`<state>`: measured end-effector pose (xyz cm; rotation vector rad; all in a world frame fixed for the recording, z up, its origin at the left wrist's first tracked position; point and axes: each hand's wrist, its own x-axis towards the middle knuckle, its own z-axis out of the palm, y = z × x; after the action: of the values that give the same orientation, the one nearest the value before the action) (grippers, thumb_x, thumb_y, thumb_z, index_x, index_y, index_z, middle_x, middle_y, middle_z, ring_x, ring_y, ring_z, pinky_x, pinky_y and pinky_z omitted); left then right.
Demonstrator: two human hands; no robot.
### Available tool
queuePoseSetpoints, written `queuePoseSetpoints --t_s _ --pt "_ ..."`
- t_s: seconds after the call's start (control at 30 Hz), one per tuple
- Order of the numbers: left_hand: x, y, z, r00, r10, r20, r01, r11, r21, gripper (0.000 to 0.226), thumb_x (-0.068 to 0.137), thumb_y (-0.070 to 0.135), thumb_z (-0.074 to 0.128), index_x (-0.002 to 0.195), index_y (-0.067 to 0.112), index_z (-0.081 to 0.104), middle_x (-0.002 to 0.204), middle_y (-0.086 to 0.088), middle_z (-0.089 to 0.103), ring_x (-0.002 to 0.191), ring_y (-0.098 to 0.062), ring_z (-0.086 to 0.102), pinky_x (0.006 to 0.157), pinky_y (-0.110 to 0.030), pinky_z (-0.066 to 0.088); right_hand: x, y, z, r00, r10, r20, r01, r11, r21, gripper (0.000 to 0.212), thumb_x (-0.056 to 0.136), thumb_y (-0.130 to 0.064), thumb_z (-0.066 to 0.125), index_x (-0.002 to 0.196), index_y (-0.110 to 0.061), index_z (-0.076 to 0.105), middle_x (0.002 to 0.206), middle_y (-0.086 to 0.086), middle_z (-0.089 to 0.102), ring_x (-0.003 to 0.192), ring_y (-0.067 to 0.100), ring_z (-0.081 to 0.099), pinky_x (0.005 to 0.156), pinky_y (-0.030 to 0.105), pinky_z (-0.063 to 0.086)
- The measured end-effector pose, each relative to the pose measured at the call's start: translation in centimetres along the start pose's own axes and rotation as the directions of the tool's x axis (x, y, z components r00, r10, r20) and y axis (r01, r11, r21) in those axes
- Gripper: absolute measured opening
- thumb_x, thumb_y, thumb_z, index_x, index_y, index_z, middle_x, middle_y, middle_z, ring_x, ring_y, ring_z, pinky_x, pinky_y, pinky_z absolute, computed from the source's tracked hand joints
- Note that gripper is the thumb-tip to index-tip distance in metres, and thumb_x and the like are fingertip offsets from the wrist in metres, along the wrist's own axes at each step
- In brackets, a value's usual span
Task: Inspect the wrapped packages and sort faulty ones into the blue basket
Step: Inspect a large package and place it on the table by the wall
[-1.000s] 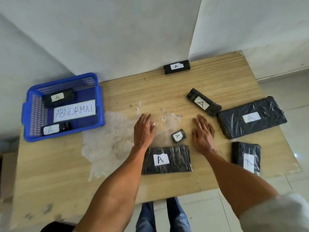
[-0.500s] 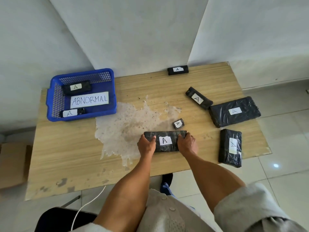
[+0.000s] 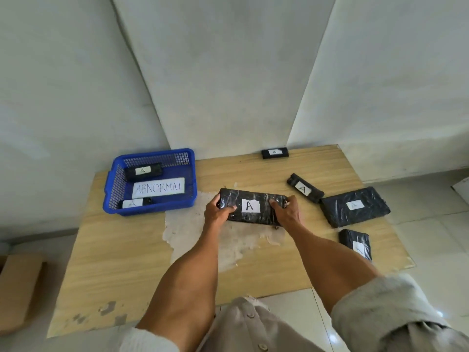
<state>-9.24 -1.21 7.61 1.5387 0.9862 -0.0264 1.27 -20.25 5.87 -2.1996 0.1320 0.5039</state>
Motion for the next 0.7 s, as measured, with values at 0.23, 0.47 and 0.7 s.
queuePoseSetpoints --t_s 0.23,0.47,0.7 --pt "0.5 5.6 -5.4 0.991 0.128 0.047 -0.11 0.956 -0.273 0.083 0.084 -0.009 0.068 0.152 0.026 0.038 0.139 -0.002 0.058 0.114 -0.021 0.059 0.105 -0.046 0.041 0.5 -9.4 -1.3 0.99 -0.111 -0.084 0.125 0.976 0.177 0.065 0.076 -0.06 0.079 0.12 -0.019 0.053 0.11 0.008 0.064 0.103 0.03 0.06 0.092 0.045 0.053" --pt "0.0 7.2 -8.4 0.966 0.248 0.069 -0.206 0.906 -0.37 0.091 0.079 -0.015 0.071 0.153 0.024 0.035 0.128 -0.009 0.065 0.115 -0.03 0.064 0.092 -0.044 0.051 0.2 -16.0 -2.5 0.984 -0.116 -0.136 0.162 0.902 0.4 0.031 0.09 -0.046 0.07 0.104 -0.019 0.067 0.093 0.01 0.066 0.079 0.023 0.062 0.066 0.033 0.046" --pt "-0.5 7.9 -9.2 0.962 0.271 0.042 -0.236 0.897 -0.372 0.088 0.08 -0.013 0.072 0.152 0.023 0.037 0.13 -0.013 0.065 0.115 -0.03 0.065 0.101 -0.051 0.049 -0.3 -17.8 -1.9 0.969 -0.144 -0.201 0.215 0.894 0.392 0.028 0.094 -0.039 0.068 0.106 -0.015 0.066 0.091 0.008 0.063 0.08 0.024 0.057 0.07 0.029 0.041"
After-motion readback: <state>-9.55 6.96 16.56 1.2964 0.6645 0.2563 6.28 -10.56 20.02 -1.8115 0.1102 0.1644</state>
